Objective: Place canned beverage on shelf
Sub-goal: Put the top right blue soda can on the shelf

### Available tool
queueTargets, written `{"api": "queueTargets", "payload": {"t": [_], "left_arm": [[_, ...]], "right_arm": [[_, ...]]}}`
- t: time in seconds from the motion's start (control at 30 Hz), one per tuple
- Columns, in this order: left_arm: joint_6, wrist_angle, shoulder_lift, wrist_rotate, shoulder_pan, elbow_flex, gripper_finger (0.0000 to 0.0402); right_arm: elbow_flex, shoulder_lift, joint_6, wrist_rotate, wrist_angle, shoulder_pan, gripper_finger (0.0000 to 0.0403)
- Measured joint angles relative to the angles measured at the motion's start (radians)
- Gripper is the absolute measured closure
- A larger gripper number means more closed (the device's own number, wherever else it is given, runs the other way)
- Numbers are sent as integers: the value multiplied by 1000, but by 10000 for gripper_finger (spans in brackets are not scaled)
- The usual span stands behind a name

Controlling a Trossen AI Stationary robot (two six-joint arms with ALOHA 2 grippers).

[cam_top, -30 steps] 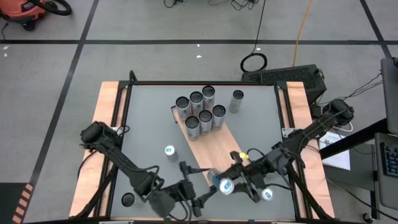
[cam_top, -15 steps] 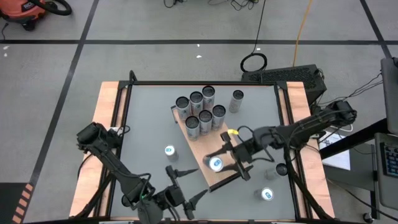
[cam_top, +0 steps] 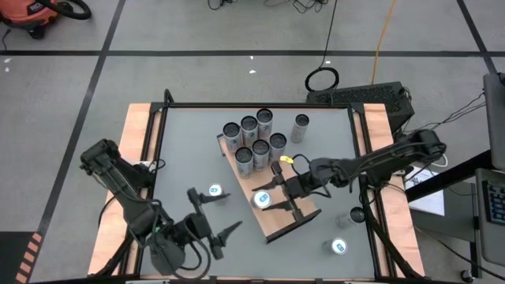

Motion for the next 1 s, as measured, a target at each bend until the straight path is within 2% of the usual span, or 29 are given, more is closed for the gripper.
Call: {"api": "queueTargets", "payload": {"t": [0.17, 0.3, 1.0], "left_arm": [[-247, -235, 0, -30, 0, -5, 43], [-344, -289, 1, -32, -1, -29, 43], [-408, -304, 1, -33, -14, -31, 43]], "right_arm": [[0, 27, 2, 87, 7, -1, 246], [0, 33, 2, 88, 5, -2, 246], [0, 41, 28, 88, -21, -39, 245]]}}
